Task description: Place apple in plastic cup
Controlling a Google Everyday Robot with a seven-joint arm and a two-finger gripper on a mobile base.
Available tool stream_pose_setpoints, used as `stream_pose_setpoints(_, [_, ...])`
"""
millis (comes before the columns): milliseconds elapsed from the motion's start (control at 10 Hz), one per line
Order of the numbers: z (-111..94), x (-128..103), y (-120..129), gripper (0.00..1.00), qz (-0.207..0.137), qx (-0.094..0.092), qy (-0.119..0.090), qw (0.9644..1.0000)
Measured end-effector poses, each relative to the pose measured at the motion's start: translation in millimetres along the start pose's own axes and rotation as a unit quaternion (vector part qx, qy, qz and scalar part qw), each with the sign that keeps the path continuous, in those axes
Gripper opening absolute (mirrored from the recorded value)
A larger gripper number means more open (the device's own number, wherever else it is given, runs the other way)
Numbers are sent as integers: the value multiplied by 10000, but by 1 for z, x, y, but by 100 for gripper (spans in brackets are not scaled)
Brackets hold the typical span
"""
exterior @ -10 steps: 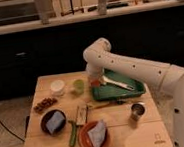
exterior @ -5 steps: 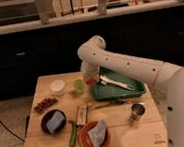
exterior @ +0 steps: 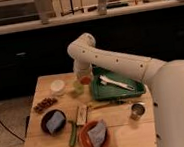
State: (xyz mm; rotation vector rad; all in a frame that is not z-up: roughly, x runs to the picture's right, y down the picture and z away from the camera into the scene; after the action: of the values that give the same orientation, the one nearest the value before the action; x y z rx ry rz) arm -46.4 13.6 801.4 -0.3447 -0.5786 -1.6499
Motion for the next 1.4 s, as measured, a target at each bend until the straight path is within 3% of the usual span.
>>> stream_pose_setpoints(700, [-1, 10, -23, 0, -116, -294, -237, 9992])
stream_pose_setpoints(1400, [2, 25, -49, 0, -335, -390, -482, 9975])
